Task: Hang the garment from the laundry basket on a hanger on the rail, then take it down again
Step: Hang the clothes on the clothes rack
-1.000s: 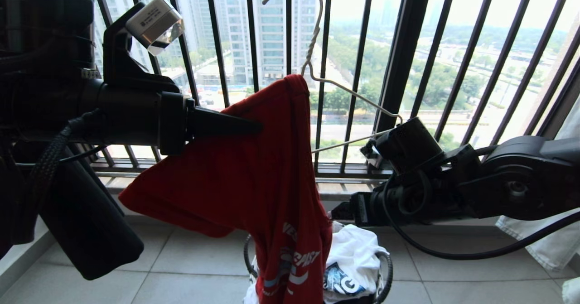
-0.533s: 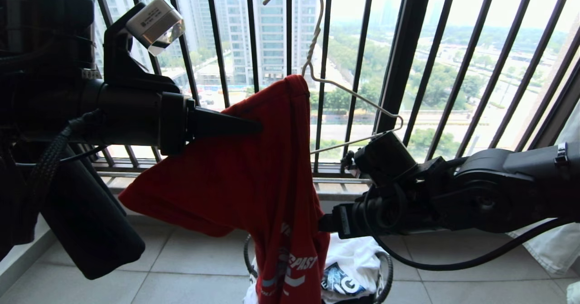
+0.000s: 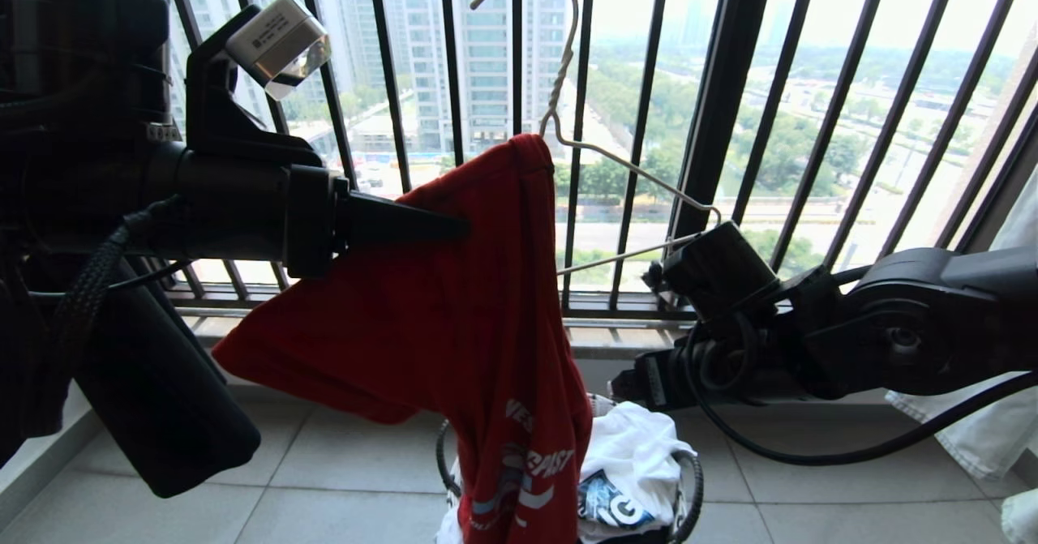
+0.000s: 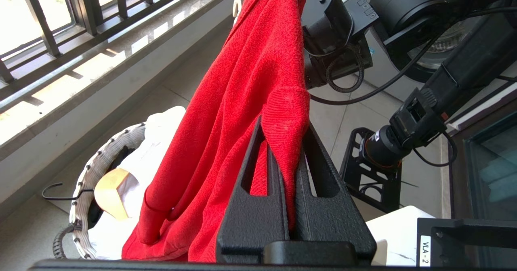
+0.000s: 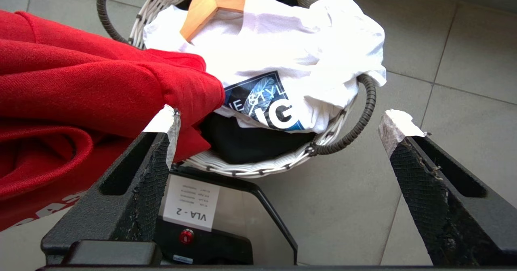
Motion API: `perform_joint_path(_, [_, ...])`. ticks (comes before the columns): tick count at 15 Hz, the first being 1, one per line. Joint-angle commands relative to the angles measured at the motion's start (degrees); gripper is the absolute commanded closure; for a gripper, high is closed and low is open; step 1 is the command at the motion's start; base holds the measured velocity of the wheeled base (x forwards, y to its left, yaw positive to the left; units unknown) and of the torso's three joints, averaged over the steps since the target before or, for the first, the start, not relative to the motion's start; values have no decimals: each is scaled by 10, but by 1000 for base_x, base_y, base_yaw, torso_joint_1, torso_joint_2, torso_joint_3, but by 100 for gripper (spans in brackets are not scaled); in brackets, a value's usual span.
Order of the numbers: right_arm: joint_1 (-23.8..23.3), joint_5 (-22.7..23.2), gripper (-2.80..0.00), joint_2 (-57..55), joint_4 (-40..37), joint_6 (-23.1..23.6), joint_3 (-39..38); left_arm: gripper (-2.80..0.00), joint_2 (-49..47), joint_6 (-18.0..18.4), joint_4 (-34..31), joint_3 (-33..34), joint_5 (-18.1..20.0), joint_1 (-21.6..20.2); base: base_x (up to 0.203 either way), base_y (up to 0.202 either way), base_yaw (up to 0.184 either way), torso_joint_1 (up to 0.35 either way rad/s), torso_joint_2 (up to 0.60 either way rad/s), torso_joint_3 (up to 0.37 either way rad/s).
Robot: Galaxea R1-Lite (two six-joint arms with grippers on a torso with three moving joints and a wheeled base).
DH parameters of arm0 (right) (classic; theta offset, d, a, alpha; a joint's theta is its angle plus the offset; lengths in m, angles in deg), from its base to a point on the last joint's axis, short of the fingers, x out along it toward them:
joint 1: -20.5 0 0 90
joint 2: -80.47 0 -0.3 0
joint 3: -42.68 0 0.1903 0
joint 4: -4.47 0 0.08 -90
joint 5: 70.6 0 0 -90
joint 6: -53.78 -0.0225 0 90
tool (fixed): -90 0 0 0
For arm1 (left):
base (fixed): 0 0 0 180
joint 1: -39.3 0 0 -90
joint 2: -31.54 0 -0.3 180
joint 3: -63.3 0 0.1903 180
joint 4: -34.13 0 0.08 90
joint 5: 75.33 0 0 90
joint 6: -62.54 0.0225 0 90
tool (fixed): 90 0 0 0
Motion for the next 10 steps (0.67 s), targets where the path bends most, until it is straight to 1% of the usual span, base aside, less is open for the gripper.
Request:
perform_joint_path(1, [-16,-3,-280,25,-8,10,1,0,-2,0,0,0,3,0,0,0,0,0,0,0])
perform_joint_path(3, [-19,1,-280,28,-3,5,9,0,-1,0,0,1,3,0,0,0,0,0,0,0])
perform_joint_path(5, [-18,16,-280,29,10,-14,11,0,-1,0,0,1,3,0,0,0,0,0,0,0])
perform_joint_path(6, [-16,31,-280,27,18,-23,11,0,-1,0,0,1,3,0,0,0,0,0,0,0])
perform_joint_path(8, [-11,82,-280,21,22,-40,11,0,-1,0,0,2,3,-1,0,0,0,0,0,0])
perform_joint_path(9, [-6,94,-280,15,23,-49,12,0,0,0,0,1,3,0,0,0,0,0,0,0])
perform_joint_path(10, [-2,96,-280,7,24,-54,13,0,0,0,0,1,3,0,0,0,0,0,0,0])
